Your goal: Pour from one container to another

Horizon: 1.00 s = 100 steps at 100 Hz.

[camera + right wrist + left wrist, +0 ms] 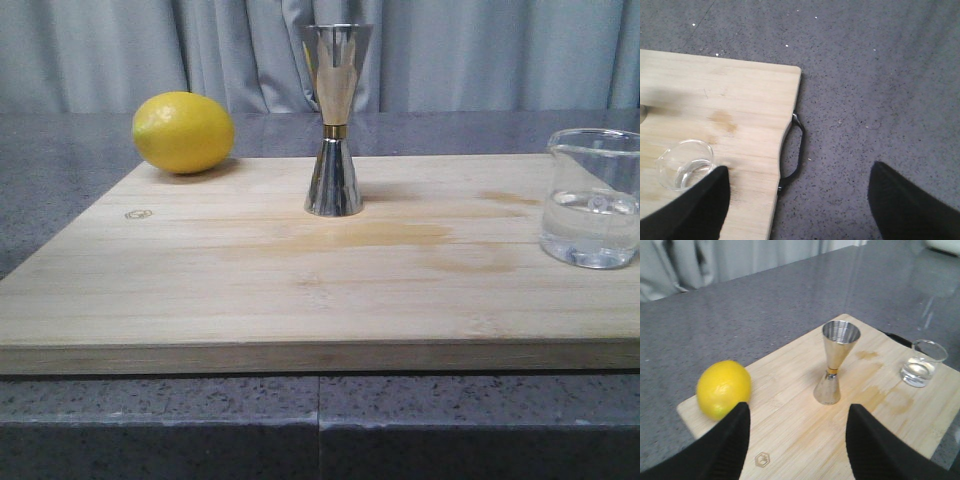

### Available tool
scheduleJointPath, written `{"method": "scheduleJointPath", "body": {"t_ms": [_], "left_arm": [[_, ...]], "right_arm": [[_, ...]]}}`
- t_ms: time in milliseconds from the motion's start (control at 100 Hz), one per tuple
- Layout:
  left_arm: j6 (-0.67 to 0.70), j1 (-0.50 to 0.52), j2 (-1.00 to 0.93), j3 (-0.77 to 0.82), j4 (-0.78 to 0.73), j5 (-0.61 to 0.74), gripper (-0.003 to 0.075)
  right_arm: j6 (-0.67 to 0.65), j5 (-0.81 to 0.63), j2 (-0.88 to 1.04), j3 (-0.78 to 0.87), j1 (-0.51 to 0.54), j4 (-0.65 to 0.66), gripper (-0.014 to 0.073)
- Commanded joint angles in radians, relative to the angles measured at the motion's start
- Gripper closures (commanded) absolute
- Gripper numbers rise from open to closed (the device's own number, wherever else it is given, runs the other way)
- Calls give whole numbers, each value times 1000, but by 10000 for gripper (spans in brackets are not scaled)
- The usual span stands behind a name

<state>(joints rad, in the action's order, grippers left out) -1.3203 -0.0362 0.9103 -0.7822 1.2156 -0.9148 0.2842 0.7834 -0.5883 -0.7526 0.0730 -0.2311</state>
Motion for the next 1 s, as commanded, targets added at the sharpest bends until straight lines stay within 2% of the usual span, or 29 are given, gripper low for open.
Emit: {"method": "scheduleJointPath", "body": {"t_ms": [0, 230, 420, 780, 990], "left_arm": [[-162, -11, 71, -32, 168, -40, 335], [-448, -112, 243, -32, 318, -58, 335], [-626, -203, 371, -32, 439, -57, 335], [-848, -306, 567, -32, 634, -59, 335], [-915, -349, 645, -66, 636, -83, 335]], "right_arm": [[12, -79, -10, -36, 1, -14, 73], [12, -79, -10, -36, 1, -16, 73], [12, -79, -10, -36, 1, -18, 73], [12, -79, -10, -36, 1, -20, 73], [12, -79, -10, -36, 1, -22, 73]]}}
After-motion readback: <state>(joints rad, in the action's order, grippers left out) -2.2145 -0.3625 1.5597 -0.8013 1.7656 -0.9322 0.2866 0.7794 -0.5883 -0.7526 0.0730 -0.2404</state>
